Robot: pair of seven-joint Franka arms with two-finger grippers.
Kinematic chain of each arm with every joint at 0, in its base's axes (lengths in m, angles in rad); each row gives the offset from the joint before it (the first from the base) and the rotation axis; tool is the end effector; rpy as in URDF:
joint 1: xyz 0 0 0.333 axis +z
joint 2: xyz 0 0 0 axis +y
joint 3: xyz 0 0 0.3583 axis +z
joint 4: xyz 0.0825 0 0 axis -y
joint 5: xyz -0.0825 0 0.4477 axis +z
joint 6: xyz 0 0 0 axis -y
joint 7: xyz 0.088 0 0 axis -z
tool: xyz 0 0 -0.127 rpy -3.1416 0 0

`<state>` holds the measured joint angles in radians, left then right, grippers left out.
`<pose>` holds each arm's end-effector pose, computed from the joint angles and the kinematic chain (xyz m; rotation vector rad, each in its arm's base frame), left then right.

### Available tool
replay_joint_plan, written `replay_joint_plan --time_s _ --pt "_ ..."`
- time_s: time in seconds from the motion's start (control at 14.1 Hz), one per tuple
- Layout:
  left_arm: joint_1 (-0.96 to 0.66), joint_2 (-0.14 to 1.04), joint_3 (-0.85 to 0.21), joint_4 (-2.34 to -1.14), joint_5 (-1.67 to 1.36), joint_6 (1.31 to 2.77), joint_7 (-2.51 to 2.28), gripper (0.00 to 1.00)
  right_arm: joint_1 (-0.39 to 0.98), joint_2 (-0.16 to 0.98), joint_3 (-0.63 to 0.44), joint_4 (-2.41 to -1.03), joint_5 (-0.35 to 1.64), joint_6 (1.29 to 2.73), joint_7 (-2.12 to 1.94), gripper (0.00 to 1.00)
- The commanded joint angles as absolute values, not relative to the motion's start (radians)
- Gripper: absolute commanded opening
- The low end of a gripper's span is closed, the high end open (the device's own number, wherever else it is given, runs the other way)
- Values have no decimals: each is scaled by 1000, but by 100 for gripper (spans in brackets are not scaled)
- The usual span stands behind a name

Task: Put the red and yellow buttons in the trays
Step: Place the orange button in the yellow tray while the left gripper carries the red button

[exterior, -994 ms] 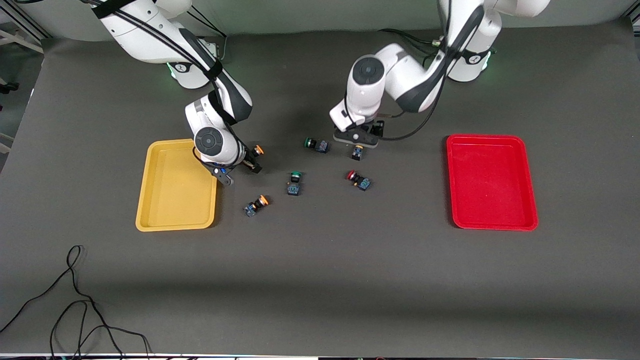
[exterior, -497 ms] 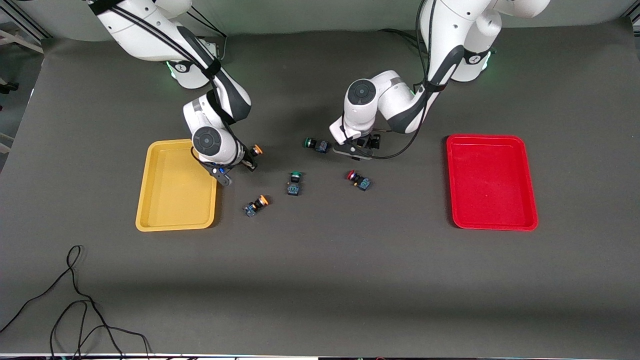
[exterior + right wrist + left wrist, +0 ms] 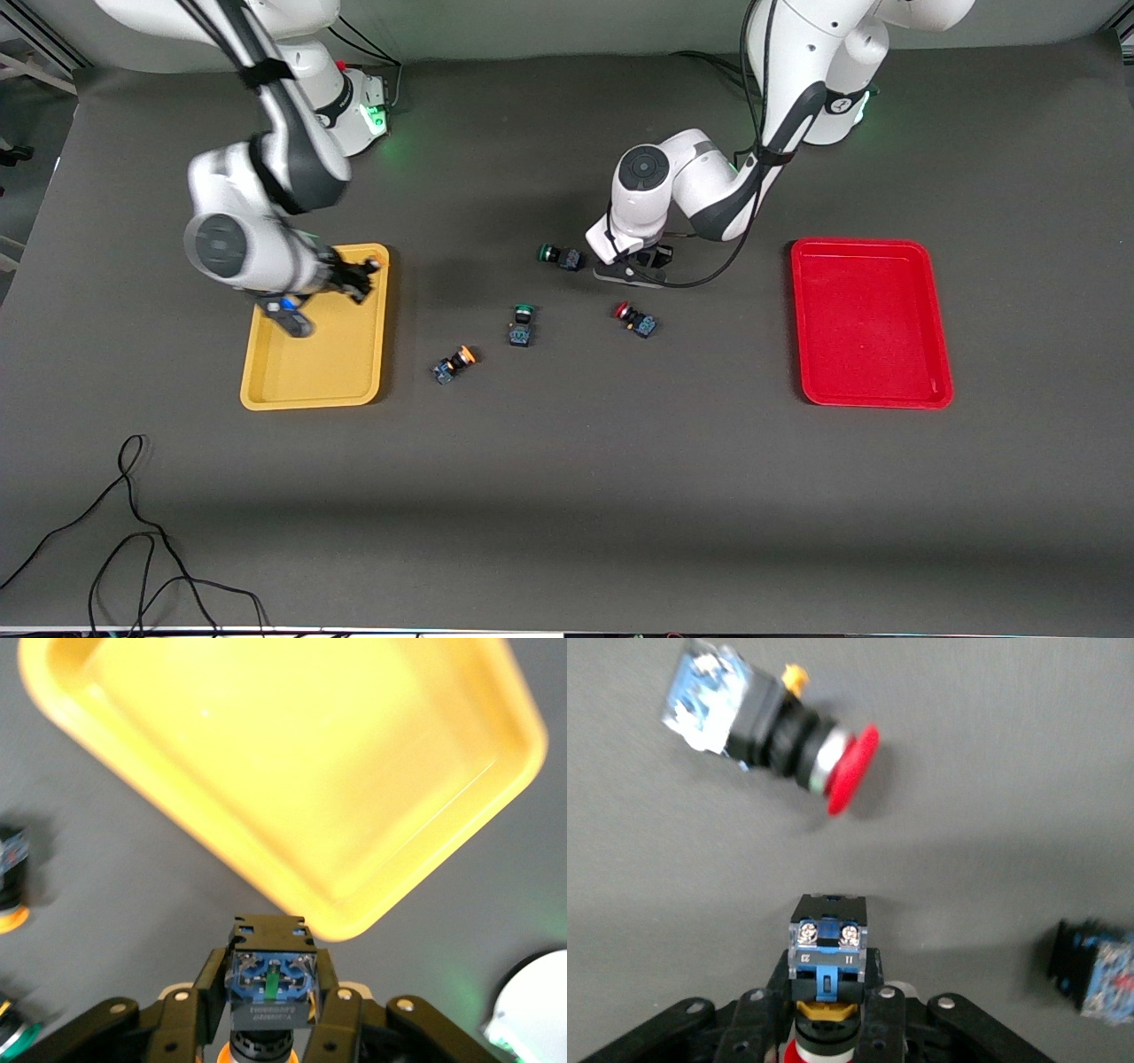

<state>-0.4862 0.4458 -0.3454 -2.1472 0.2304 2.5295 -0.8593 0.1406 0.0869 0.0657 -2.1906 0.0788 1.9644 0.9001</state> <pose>0.4120 -0.4595 0.1655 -3.1268 0.2103 0.0476 0.5391 0.1195 0.3072 2.8040 -1.0793 -0.4616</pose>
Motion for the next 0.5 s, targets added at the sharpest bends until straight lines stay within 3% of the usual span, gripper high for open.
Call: replay_joint_plan --time_s 0.0,0.14,0.43 --pt "-476 322 -345 -2047 162 2311 -925 7 147 94 -67 -2262 95 2011 711 9" --pt "-410 260 -345 -1984 50 2185 -904 4 147 95 -147 -2339 95 2083 606 10" --pt "-195 100 -339 -1993 -93 1969 -663 2 146 175 -160 -2427 97 2308 584 12"
